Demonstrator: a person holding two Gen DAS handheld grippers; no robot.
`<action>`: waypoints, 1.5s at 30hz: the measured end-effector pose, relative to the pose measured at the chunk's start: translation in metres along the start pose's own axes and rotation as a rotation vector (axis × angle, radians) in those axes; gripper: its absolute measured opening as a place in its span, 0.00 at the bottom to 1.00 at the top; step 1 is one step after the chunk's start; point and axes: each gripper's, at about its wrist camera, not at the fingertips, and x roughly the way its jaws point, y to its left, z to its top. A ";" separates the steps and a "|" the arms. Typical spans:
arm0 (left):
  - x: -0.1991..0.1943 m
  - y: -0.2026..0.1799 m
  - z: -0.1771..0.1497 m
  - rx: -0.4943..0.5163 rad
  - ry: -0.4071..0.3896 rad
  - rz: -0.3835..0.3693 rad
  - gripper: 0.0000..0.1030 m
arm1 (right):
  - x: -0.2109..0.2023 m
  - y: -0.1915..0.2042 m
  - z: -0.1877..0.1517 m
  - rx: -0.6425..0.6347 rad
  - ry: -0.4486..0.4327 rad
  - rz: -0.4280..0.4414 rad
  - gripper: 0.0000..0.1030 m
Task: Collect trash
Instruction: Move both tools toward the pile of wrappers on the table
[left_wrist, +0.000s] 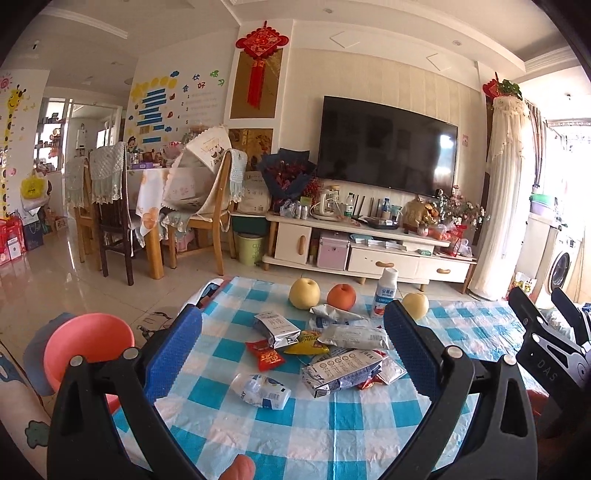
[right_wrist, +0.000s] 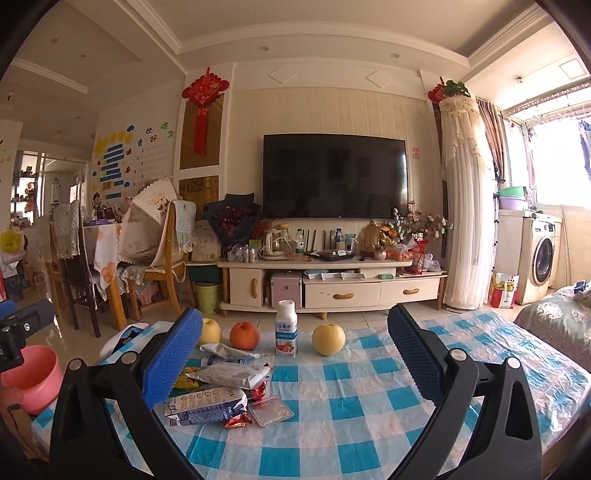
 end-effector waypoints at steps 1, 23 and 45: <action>-0.002 0.002 0.000 -0.005 -0.004 0.002 0.96 | -0.001 -0.001 0.000 -0.006 -0.003 -0.001 0.96; -0.008 -0.001 -0.005 0.002 -0.034 0.031 0.96 | 0.002 0.000 -0.008 -0.034 0.006 -0.018 0.96; 0.005 -0.026 -0.035 0.184 -0.150 0.071 0.96 | 0.017 -0.012 -0.018 -0.046 0.092 0.052 0.96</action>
